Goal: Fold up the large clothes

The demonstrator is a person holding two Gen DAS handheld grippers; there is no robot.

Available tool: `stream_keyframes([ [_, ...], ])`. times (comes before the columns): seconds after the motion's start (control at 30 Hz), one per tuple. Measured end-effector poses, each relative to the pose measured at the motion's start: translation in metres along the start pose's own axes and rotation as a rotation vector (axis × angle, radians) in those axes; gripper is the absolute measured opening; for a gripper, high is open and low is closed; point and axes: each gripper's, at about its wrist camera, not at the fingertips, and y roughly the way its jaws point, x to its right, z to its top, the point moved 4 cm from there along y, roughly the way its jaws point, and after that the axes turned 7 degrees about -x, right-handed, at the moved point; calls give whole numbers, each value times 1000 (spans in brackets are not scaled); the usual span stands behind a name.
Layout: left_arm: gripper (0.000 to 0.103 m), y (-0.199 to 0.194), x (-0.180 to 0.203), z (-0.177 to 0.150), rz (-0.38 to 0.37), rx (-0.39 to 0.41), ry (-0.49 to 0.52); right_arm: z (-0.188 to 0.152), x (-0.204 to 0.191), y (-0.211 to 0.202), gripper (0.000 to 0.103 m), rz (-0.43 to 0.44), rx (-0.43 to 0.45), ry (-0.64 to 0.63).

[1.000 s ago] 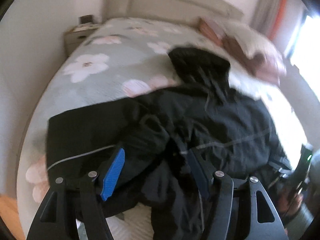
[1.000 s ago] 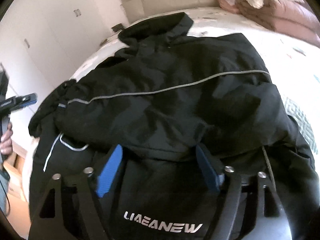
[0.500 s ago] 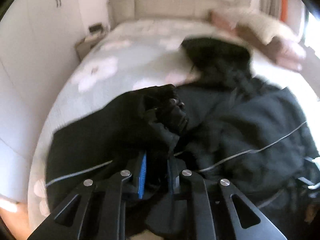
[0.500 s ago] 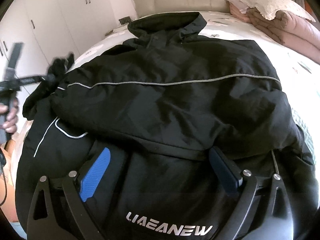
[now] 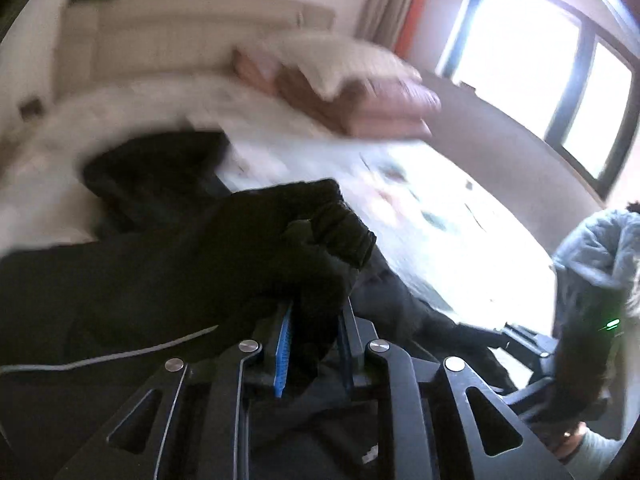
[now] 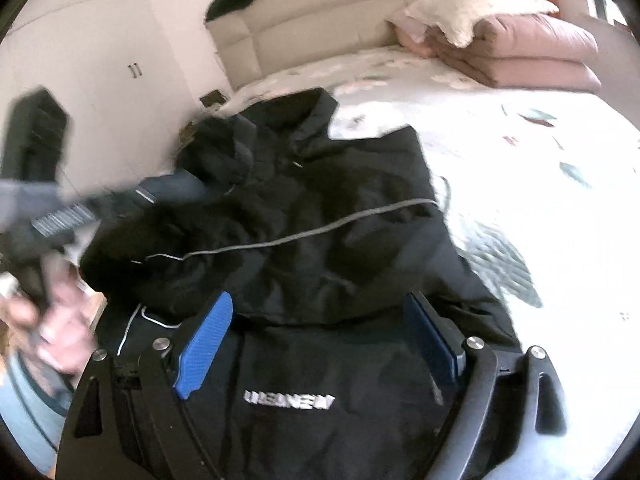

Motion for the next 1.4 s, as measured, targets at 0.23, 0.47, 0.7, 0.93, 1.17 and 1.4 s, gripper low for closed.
stream_keyframes([
  [0.23, 34, 78, -24, -29, -170, -143, -156, -7, 25, 5, 90, -17, -60, 15],
  [0.47, 62, 6, -35, -40, -256, -74, -203, 34, 16, 18, 90, 129, -90, 93],
  [0.7, 63, -72, -94, -72, -65, 56, -276, 65, 11, 83, 82, 116, -195, 185],
  [0.93, 63, -113, -153, -84, 84, 131, -353, 74, -12, 84, 36, 114, -198, 112],
  [1.17, 63, -67, -178, -87, 152, 7, -355, 101, 20, 17, 35, -72, -12, 45],
  [1.4, 62, -34, -174, -98, 264, -32, -305, 52, 58, 109, 36, -153, -184, 78],
])
